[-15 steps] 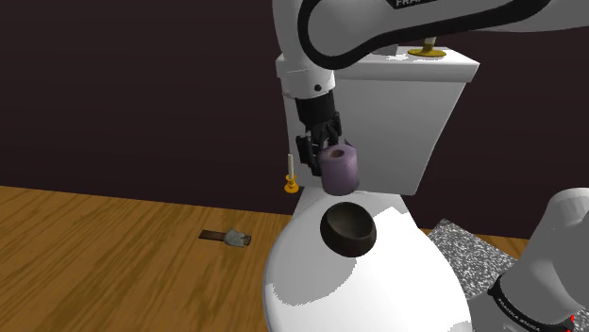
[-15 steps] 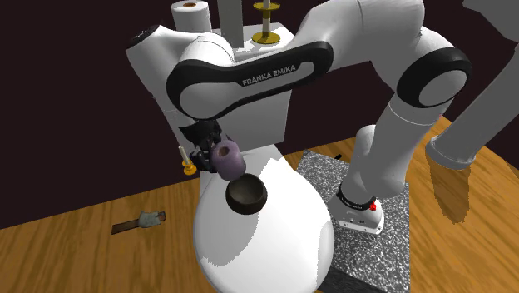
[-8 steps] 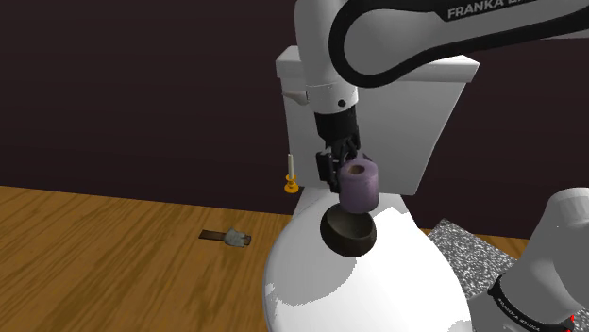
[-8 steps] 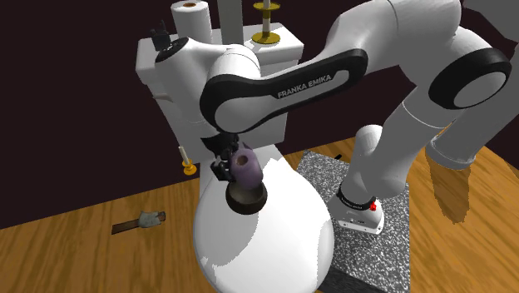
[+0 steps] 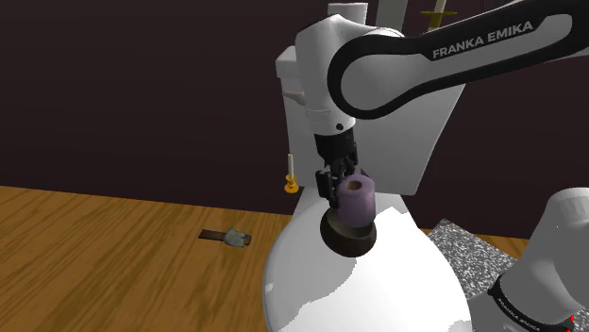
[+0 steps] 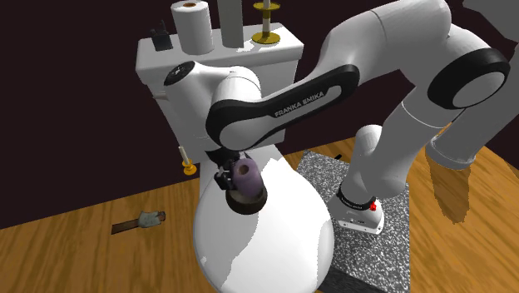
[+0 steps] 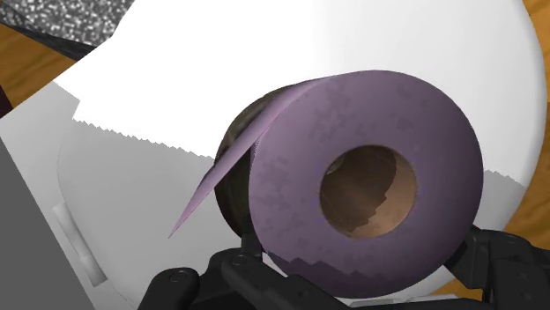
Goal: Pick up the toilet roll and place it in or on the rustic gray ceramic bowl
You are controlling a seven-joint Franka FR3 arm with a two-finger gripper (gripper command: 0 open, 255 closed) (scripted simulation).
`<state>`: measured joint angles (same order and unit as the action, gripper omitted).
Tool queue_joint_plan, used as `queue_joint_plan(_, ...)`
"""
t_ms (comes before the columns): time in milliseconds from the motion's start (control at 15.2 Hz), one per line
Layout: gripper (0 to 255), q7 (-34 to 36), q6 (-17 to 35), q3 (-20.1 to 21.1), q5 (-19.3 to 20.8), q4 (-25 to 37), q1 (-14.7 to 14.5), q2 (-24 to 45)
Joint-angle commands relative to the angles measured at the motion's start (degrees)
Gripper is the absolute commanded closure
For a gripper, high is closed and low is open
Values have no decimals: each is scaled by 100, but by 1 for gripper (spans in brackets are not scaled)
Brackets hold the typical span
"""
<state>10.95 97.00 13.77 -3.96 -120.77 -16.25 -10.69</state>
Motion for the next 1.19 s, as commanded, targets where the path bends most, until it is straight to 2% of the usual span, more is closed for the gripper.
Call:
queue_joint_plan(0,255,-8,161,1,7,-120,3,37)
queue_joint_plan(132,255,-6,312,7,10,-237,1,71)
queue_joint_plan(594,255,-6,312,7,10,-237,1,71)
queue_joint_plan(660,0,-6,311,7,10,-237,2,71)
queue_joint_plan(990,0,-6,312,7,10,-237,1,71)
queue_joint_plan(1122,0,4,-70,-4,28,176,12,103)
